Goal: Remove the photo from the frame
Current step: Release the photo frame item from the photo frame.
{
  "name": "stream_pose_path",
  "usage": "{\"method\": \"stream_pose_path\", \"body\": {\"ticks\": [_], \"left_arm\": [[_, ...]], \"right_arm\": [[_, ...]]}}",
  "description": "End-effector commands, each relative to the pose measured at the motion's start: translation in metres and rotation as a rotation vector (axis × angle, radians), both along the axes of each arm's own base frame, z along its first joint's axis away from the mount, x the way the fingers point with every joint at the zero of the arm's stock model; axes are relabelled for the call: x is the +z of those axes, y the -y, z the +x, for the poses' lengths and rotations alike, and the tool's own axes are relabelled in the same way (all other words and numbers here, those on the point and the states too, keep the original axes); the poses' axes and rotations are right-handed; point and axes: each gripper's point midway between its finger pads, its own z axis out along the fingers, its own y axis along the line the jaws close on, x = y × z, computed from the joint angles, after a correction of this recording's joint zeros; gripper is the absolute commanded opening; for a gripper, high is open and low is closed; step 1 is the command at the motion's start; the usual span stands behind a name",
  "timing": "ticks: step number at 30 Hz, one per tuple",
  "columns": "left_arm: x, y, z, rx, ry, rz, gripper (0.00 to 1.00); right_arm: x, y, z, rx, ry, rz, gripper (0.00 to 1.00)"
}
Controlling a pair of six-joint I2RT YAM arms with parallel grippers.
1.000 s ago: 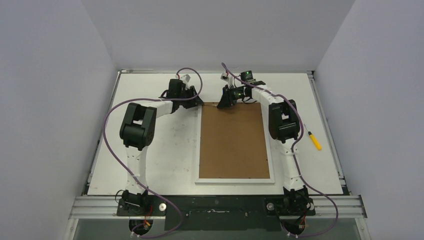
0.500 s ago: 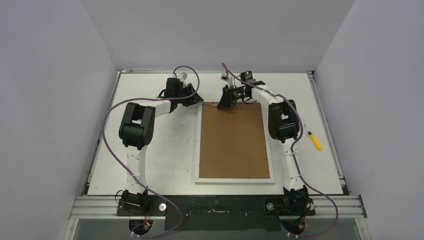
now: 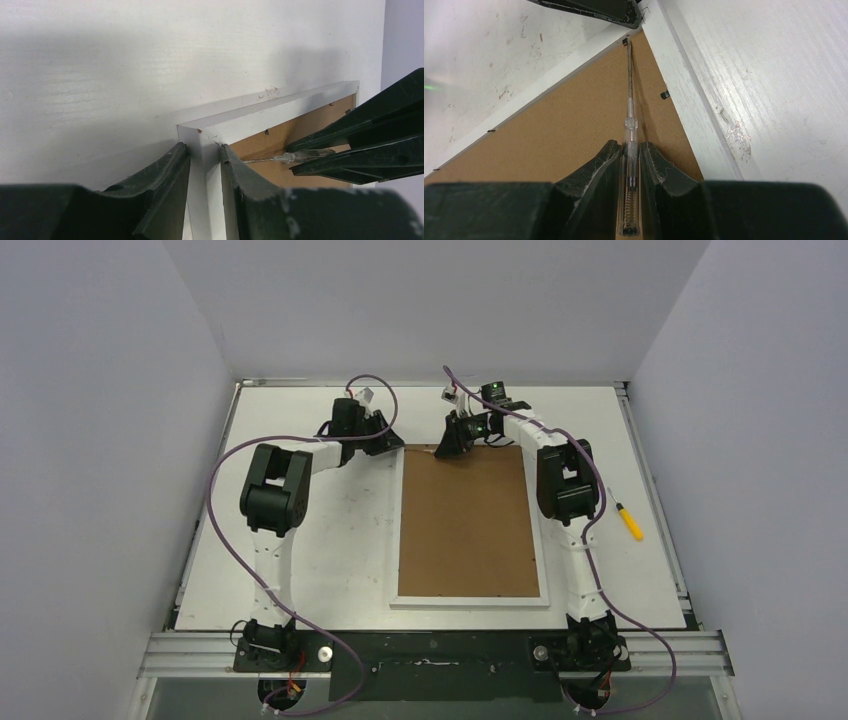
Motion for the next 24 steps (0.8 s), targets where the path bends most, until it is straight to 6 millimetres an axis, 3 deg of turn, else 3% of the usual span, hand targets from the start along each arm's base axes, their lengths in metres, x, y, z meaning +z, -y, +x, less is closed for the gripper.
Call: {"method": "stream_pose_path", "body": {"ticks": [1, 11, 24], "left_arm": [[0.01, 0.01, 0.01, -0.031, 0.031, -0.027, 0.27], [0.008, 0.01, 0.01, -0.037, 0.029, -0.023, 0.14], [0.006, 0.012, 0.004, -0.048, 0.019, -0.025, 0.14]], "right_arm": [[0.013, 0.003, 0.002, 0.007, 0.024, -0.002, 0.05], [0.015, 0.005, 0.0, 0.017, 0.023, -0.005, 0.05], [0.015, -0.001, 0.01, -0.006, 0.017, 0.023, 0.05]]}}
